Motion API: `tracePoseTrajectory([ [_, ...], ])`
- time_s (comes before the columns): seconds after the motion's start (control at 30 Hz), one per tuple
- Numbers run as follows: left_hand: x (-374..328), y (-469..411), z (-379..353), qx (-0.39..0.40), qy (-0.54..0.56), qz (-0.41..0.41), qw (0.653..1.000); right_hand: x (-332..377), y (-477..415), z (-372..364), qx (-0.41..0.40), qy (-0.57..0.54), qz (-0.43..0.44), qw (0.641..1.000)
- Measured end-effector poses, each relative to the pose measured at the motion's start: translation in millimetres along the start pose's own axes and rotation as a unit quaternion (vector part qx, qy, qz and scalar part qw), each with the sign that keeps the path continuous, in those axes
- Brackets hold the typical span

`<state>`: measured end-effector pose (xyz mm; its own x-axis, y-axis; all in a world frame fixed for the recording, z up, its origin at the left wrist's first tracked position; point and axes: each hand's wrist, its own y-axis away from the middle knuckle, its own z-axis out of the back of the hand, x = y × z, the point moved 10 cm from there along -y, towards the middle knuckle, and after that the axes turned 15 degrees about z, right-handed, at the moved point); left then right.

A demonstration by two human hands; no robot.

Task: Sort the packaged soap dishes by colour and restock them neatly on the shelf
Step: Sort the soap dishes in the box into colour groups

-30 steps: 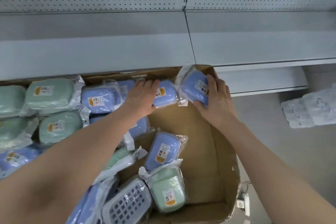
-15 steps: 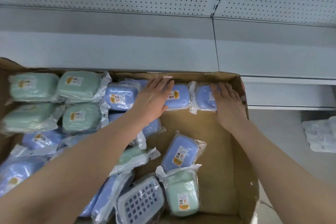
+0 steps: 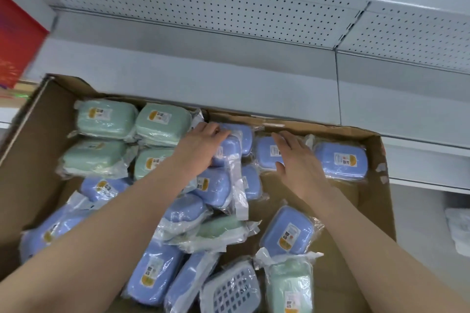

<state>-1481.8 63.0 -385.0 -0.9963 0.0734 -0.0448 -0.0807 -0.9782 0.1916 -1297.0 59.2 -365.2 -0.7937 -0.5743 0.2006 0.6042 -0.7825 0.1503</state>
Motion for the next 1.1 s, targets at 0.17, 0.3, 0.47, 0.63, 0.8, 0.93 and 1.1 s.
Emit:
tracePoseTrajectory([
  [0.17, -2.4, 0.4, -9.5, -0.008, 0.003, -0.019, 1.000, -3.2, -0.9, 5.5, 0.002, 0.011, -0.021, 1.000],
  [0.3, 4.0, -4.9, -5.2, -0.003, 0.012, -0.017, 1.000, 1.9, 4.8, 21.2, -0.018, 0.017, -0.037, 0.999],
  [0.47, 12.7, -0.8, 31.5, -0.025, 0.160, -0.017, 0.987, -0.8, 4.1, 32.0, -0.023, 0.000, -0.069, 0.997],
  [0.63, 55.7, 7.0, 80.8, -0.054, 0.314, 0.040, 0.947, 3.5, -15.6, 25.3, -0.009, -0.024, -0.083, 0.996],
  [0.8, 133.0, 24.8, 60.6, 0.052, 0.346, 0.141, 0.926, 40.1, -64.2, -1.9, 0.035, -0.030, -0.017, 0.999],
  [0.93, 156.6, 53.1, 19.6, 0.131, 0.308, 0.151, 0.930, 62.0, -100.4, -27.6, 0.070, -0.012, 0.019, 0.997],
  [1.1, 150.6, 66.3, 17.5, -0.007, 0.205, 0.119, 0.971, 69.1, -123.5, -52.3, 0.128, 0.075, 0.004, 0.989],
])
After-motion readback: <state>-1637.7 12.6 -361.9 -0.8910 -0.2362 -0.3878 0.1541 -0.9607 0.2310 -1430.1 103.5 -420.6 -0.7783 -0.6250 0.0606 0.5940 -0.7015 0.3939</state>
